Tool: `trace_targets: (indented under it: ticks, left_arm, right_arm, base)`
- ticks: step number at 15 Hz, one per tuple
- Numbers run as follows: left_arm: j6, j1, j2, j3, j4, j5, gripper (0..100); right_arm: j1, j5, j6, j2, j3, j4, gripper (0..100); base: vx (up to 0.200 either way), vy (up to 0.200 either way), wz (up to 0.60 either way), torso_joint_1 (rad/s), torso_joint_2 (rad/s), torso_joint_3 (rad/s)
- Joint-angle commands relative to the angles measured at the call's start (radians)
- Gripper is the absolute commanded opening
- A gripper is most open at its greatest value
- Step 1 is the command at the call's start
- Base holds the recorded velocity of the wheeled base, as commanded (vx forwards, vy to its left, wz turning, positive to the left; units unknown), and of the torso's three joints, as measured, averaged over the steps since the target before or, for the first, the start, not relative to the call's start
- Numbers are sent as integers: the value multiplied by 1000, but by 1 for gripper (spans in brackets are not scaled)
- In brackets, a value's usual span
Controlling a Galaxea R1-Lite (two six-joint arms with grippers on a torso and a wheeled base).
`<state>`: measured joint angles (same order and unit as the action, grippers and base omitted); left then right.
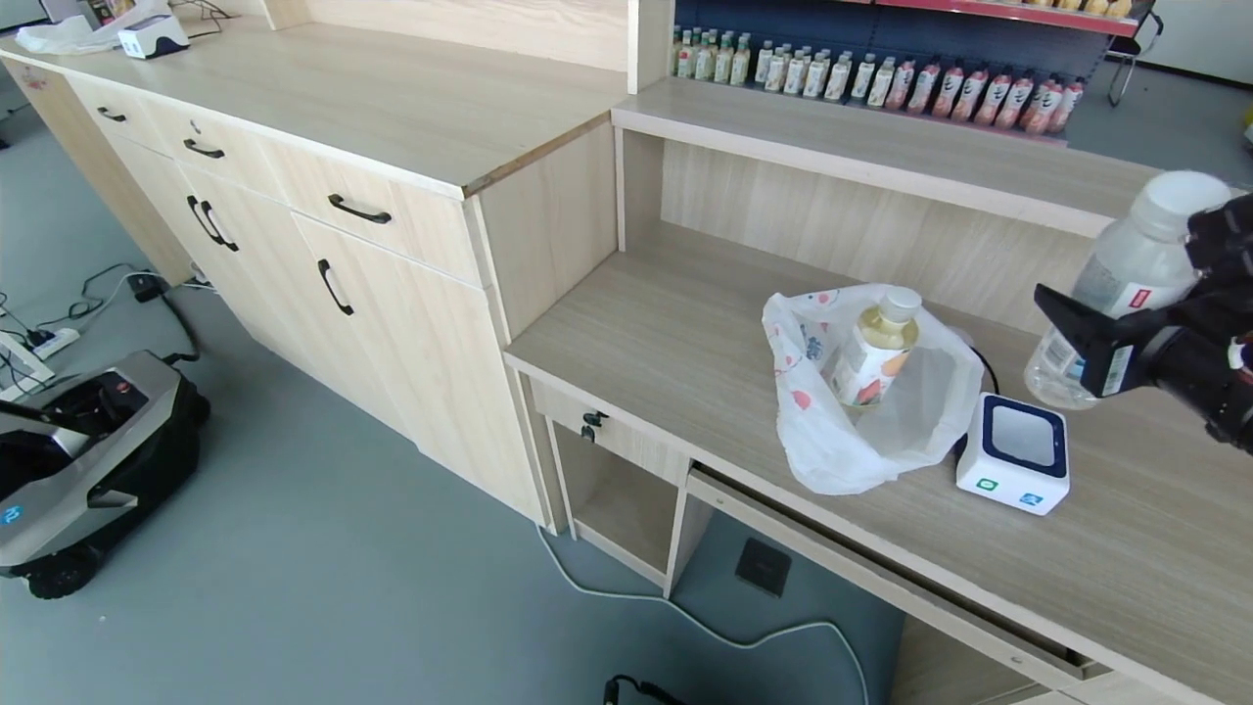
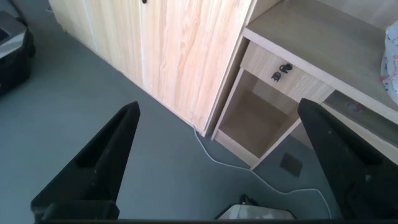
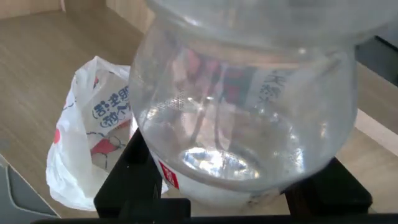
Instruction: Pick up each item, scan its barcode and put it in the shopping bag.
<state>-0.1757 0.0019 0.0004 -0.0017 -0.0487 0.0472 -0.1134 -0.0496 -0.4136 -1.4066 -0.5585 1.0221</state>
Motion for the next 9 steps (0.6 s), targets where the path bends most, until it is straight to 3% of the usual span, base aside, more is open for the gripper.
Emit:
trace_targets:
  ticks: [1, 3, 9]
  left_arm:
    - [-1, 0, 0, 0, 0, 0, 100]
    - [-1, 0, 0, 0, 0, 0, 100]
    - [-1, 0, 0, 0, 0, 0, 100]
  right_arm:
    - [-58, 77, 85, -302, -24, 153, 0]
    - [-72, 160, 130, -405, -41, 210, 0]
    - [-71, 177, 153, -640, -52, 395, 0]
  base:
    - [0, 0, 0, 0, 0, 0]
    - [0, 0, 0, 0, 0, 0]
    - [0, 0, 0, 0, 0, 0]
